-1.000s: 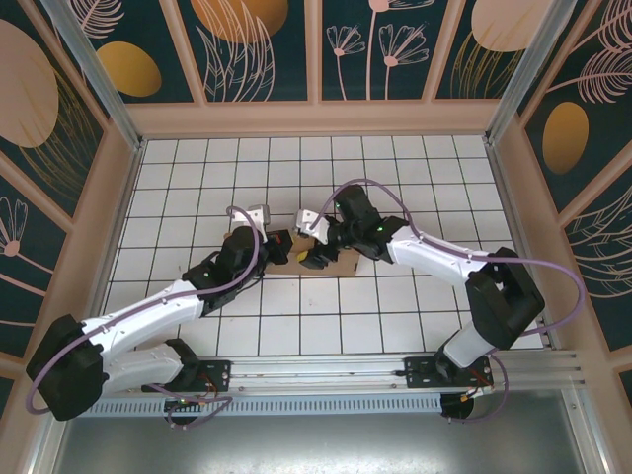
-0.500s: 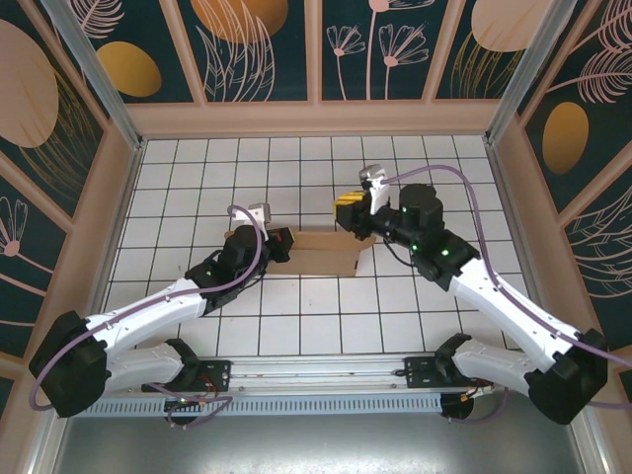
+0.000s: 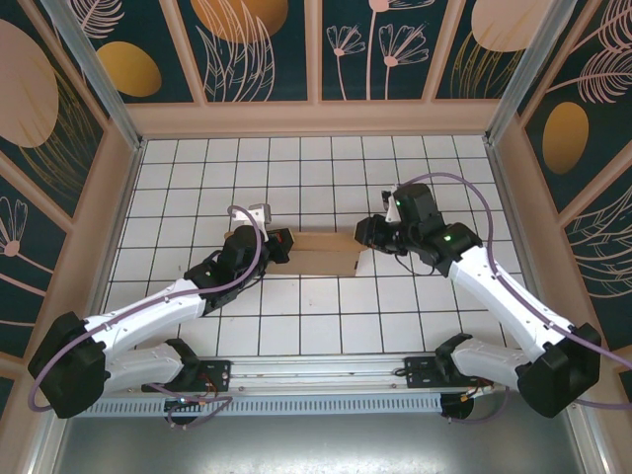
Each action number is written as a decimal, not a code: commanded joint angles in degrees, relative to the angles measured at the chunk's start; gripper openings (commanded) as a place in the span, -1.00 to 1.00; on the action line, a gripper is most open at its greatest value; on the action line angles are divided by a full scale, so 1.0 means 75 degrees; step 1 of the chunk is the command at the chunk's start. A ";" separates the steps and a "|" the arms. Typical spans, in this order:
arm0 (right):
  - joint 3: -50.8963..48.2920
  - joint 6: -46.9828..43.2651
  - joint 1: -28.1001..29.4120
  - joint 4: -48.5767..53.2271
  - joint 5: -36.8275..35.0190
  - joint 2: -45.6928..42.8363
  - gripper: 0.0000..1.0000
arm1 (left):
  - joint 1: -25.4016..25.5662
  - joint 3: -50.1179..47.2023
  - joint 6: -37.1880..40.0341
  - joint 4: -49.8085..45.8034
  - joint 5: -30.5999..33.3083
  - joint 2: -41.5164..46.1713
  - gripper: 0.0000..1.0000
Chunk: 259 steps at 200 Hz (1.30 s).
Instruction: Fold the paper box
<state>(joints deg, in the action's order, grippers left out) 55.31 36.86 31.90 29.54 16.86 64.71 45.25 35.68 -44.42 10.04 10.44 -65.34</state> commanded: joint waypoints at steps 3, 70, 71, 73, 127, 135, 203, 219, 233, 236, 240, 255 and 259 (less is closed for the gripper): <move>-0.0229 0.0198 -0.0035 0.0230 0.0109 0.0224 -0.46 | -0.0022 -0.0058 0.0131 -0.0777 -0.0050 0.0039 -1.00; -0.1003 0.0286 -0.0281 -0.0856 0.0433 0.0584 -0.33 | -0.0018 0.0079 0.0167 -0.0753 -0.0255 -0.0180 -1.00; -0.1019 0.0293 -0.0281 -0.0886 0.0446 0.0584 -0.33 | -0.0020 0.0081 0.0162 -0.0753 -0.0255 -0.0181 -1.00; -0.1060 0.0304 -0.0281 -0.0937 0.0485 0.0575 -0.32 | -0.0028 0.0082 0.0168 -0.0753 -0.0261 -0.0185 -1.00; -0.1521 0.0822 -0.0444 -0.1629 0.1521 0.0567 -0.07 | -0.0018 0.0072 0.0181 -0.0701 -0.0348 -0.0250 -1.00; -0.1662 0.1039 -0.0467 -0.1918 0.1902 0.0583 -0.05 | -0.0025 0.0065 0.0178 -0.0667 -0.0370 -0.0263 -1.00; -0.1340 0.0433 -0.0597 -0.1636 0.2041 0.0493 -0.10 | -0.0028 0.0059 0.0181 -0.0594 -0.0514 -0.0359 -1.00; -0.0259 -0.0678 -0.0428 -0.0188 -0.0311 0.0253 -0.05 | -0.0023 0.0030 0.0166 -0.0613 -0.0467 -0.0286 -1.00; 0.0266 -0.1118 -0.0255 0.0058 -0.0915 0.0029 -0.08 | -0.0023 0.0002 0.0158 -0.0613 -0.0437 -0.0251 -1.00; 0.0332 -0.1174 -0.0216 0.0047 -0.0904 -0.0002 -0.10 | -0.0024 0.0000 0.0158 -0.0621 -0.0431 -0.0252 -1.00; 0.0425 -0.1232 -0.0164 0.0017 -0.0886 -0.0024 -0.13 | -0.0023 -0.0003 0.0146 -0.0624 -0.0425 -0.0253 -1.00; 0.0743 -0.1380 0.0164 -0.0104 -0.0587 0.0121 -0.26 | -0.0025 0.0012 0.0139 -0.0636 -0.0419 -0.0247 -1.00; 0.0812 -0.1396 0.0259 -0.0145 -0.0470 0.0208 -0.31 | -0.0024 0.0019 0.0140 -0.0636 -0.0419 -0.0252 -1.00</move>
<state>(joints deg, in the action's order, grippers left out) 57.32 32.58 30.57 24.38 16.93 66.46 44.58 36.40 -43.33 10.04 9.41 -66.39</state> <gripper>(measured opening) 0.394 0.051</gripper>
